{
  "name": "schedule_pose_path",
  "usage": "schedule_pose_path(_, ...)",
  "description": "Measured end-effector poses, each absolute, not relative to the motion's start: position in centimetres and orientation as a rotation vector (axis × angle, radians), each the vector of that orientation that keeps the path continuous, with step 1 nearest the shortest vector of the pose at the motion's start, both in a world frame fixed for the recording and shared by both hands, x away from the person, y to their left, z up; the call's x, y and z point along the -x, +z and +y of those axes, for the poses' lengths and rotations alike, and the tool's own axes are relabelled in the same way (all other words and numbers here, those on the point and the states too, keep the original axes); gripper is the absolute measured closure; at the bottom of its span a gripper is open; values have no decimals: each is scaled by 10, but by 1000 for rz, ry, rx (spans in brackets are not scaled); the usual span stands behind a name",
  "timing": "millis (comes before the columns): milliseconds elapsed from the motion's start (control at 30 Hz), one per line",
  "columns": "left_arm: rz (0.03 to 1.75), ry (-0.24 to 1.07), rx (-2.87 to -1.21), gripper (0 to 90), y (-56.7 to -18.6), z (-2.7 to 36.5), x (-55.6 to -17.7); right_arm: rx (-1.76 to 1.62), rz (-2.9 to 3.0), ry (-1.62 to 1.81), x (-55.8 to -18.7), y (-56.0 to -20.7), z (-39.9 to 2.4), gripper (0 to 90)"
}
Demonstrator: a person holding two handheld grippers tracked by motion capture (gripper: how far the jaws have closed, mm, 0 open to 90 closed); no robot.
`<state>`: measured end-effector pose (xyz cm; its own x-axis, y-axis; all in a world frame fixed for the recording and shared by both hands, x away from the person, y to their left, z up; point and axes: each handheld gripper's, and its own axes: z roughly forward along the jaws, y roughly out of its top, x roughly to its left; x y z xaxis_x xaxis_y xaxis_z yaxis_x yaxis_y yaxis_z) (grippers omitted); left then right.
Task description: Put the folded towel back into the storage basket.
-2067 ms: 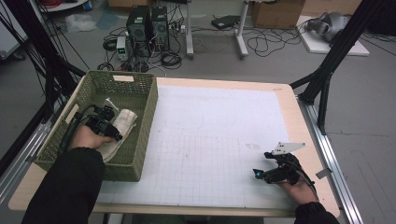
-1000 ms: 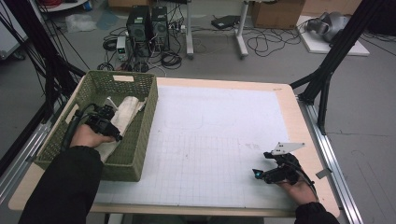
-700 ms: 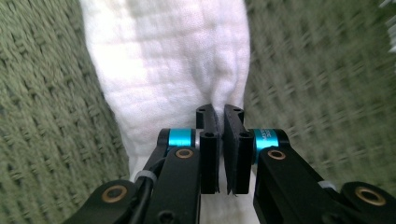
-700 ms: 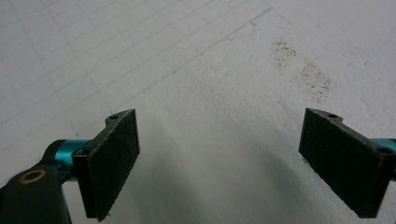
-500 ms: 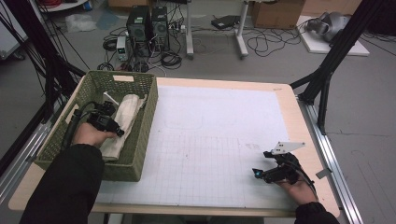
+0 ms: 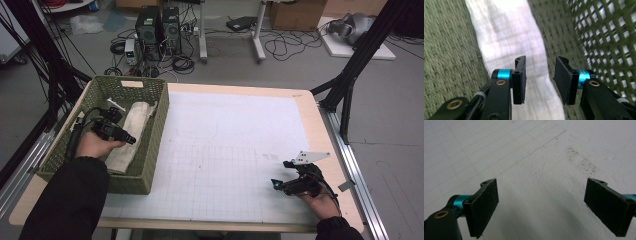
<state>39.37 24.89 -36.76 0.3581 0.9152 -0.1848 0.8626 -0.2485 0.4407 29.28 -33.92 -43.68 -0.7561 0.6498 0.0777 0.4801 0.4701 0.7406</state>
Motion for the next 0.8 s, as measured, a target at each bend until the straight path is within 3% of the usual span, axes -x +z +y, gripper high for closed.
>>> schedule_pose_path(333, 1482, 184, -2027, 526, -354, 256, -388, -972, 2473, 1179, -293, -432, -340, 114)
schedule_pose_path(800, 1443, 133, -1804, 511, -347, 268, -383, -974, 2455, 1195, -292, -427, -341, 115)
